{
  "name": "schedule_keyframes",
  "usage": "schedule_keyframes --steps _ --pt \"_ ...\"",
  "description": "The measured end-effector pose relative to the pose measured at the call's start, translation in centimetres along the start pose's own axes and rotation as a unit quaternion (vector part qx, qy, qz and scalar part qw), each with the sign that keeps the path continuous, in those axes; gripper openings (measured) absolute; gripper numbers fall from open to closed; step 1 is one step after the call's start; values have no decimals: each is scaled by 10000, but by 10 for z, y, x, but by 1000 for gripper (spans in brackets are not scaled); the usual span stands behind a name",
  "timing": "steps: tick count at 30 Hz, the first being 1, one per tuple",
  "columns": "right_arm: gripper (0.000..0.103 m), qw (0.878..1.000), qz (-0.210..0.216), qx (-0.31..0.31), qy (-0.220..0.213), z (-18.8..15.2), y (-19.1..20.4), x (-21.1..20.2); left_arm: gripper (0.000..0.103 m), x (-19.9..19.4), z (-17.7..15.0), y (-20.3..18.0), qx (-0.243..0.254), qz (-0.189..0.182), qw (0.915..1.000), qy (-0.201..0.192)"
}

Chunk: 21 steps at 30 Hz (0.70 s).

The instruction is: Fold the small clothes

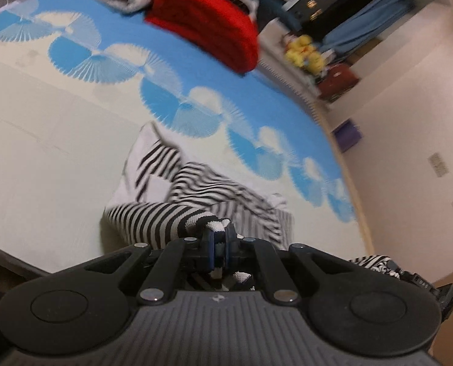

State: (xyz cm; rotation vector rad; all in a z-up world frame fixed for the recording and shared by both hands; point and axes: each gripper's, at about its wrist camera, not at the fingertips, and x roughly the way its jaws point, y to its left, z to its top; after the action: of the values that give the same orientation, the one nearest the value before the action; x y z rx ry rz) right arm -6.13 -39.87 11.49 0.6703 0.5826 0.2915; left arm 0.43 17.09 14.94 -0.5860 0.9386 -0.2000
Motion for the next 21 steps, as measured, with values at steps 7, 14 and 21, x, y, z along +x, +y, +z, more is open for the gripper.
schedule_keyframes --steps 7,14,21 --pt "5 9903 -1054 350 829 29 -24 138 7 120 76 32 -223 442 9980 392" --pt "14 9819 -1472 606 1027 55 -55 259 20 209 137 73 -1073 400 9932 221" --pt "44 9874 -1488 337 426 73 -59 248 35 190 154 68 -613 143 9972 -399"
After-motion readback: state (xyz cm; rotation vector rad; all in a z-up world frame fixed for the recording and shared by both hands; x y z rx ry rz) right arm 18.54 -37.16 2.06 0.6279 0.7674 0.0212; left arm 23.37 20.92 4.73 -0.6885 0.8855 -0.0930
